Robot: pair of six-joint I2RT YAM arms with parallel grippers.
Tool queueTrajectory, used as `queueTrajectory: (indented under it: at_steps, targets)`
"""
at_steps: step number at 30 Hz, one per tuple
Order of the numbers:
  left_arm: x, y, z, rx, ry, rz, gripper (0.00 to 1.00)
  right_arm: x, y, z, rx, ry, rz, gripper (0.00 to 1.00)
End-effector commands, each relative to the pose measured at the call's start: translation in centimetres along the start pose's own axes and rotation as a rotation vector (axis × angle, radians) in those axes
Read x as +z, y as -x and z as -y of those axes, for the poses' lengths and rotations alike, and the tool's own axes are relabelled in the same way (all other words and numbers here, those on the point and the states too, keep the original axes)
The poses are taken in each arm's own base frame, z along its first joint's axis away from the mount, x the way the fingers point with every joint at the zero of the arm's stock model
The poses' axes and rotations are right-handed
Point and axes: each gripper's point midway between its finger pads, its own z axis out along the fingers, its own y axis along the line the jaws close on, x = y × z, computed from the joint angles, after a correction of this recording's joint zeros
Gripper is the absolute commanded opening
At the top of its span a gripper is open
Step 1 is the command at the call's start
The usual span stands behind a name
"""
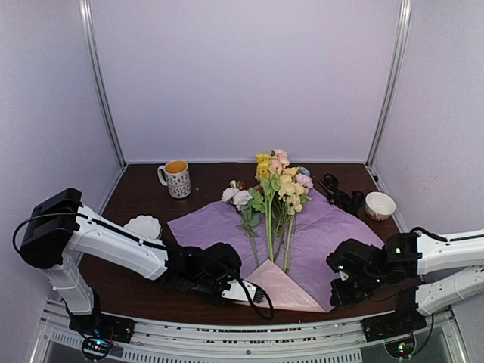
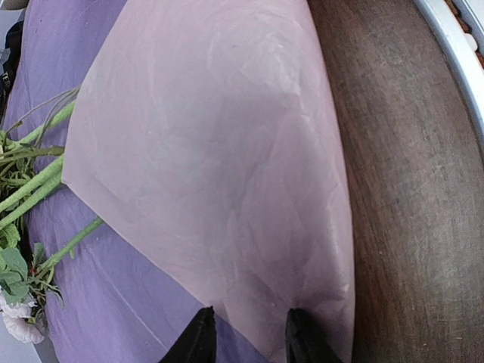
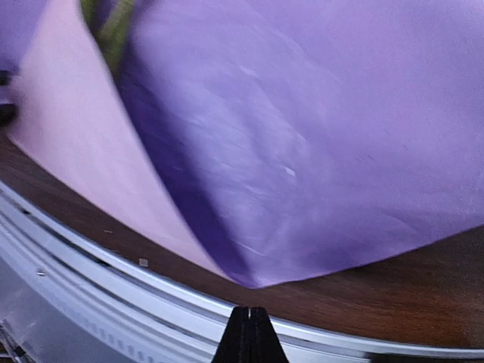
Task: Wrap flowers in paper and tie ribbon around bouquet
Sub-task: Press the fold line on the 1/4-folded wrapping paper.
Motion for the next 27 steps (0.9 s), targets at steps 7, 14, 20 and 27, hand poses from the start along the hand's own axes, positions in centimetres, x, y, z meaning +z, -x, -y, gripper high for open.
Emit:
queueTrajectory:
  at_steps: [7, 14, 20, 27]
  targets:
    - [1.1, -3.3, 3.2, 0.011, -0.096, -0.106, 0.36, -2.8, 5.6, -17.0, -0.156, 0.581, 0.109, 0.0]
    - [1.1, -3.4, 3.3, 0.005, -0.09, -0.1, 0.36, 3.3, 6.2, -16.9, -0.16, 0.471, 0.006, 0.0]
    - [1.0, -3.4, 3.3, -0.001, -0.081, -0.092, 0.36, 7.7, 4.4, -11.0, -0.107, 0.245, -0.08, 0.0]
    - [-0.9, -2.4, 1.3, 0.007, -0.004, -0.127, 0.32, 8.6, 2.7, -7.8, -0.087, 0.157, -0.11, 0.0]
